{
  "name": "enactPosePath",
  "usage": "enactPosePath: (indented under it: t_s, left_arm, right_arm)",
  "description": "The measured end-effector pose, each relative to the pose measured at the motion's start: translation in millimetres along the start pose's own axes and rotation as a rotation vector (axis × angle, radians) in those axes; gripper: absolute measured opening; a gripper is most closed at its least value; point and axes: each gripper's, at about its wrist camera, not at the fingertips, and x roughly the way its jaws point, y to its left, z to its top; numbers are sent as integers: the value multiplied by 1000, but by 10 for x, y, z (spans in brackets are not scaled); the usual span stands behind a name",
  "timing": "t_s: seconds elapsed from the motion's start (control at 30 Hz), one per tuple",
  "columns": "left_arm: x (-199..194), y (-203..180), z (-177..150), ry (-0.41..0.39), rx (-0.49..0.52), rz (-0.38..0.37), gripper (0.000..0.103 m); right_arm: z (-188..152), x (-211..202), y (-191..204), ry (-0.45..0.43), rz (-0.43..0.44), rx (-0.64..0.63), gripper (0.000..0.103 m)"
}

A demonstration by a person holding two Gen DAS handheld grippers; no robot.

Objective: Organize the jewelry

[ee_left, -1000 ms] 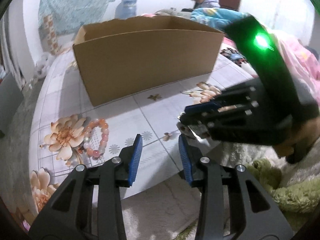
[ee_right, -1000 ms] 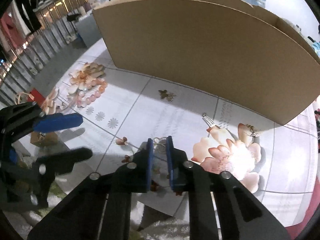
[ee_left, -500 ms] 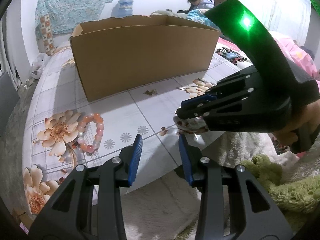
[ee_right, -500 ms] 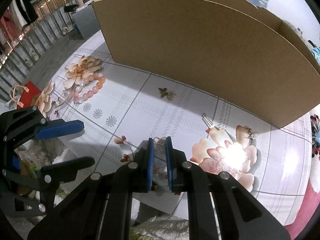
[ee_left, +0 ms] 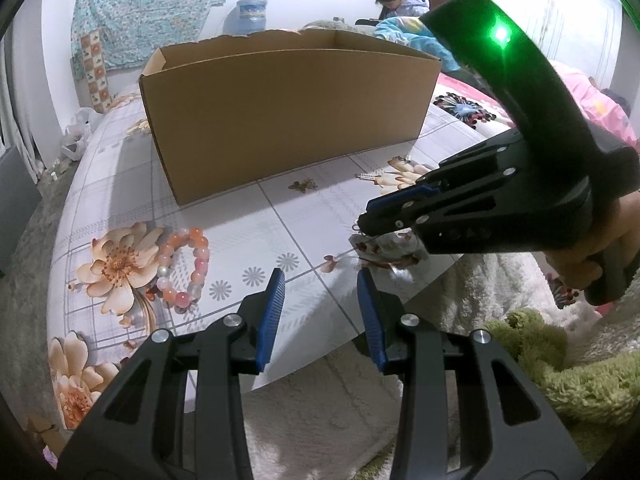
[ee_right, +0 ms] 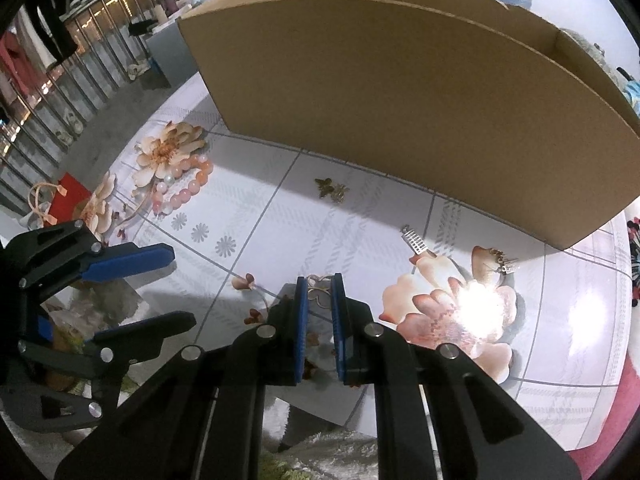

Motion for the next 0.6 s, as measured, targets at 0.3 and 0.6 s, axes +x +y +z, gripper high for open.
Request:
enactPosePath:
  t_s: [0.3,0.6]
  left_arm:
    - [87,19,105,4,1,40,36]
    - [407,115,512,-30,53,88,35]
  right_arm:
    - [20,-417,-209,-135,-13,30,12]
    - [37,-690,-431,-229,8,57,12]
